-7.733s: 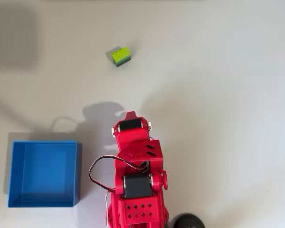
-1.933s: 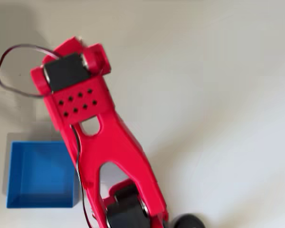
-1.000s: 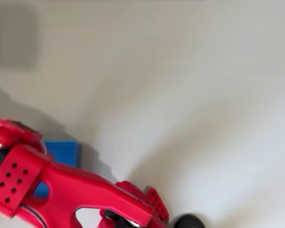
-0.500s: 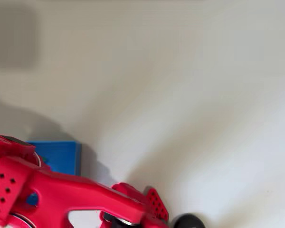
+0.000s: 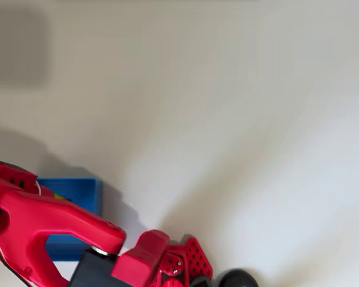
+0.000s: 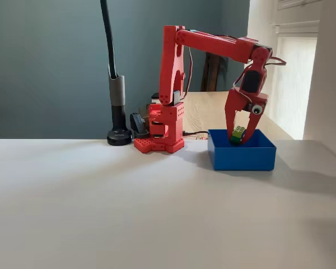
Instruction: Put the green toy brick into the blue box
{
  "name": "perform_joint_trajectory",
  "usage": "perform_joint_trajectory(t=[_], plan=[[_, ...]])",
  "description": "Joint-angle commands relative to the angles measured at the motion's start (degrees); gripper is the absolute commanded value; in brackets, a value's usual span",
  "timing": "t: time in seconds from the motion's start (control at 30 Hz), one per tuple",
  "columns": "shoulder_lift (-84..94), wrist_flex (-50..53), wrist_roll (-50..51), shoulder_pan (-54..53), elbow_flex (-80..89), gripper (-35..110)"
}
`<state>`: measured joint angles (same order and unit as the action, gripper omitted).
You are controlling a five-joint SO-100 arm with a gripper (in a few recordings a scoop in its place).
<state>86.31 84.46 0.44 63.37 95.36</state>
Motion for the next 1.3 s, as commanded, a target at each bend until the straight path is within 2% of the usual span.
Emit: perform_joint_trajectory(t=[0.0,0.2,0.4,0.57,0.8,0.97,1.13,1.27], plan=[[0.7,0.53,-2.81,0.7,-3.25,0],[0.7,0.7,-7.03,0.7,-3.78,19],[1.41,2.46,-8.17,0.53,-2.81,25],[1.76,3.08,-8.53,0.44,-2.99,23],[2.2,6.77,-3.78,0.09,-9.58,8],[9.14,7.21,-2.37,-0.09,-12.39,1],[18.02,7.12,-1.67,-0.44,-12.13,0],[21.97,6.94,-0.79,-6.59,-12.39,0]])
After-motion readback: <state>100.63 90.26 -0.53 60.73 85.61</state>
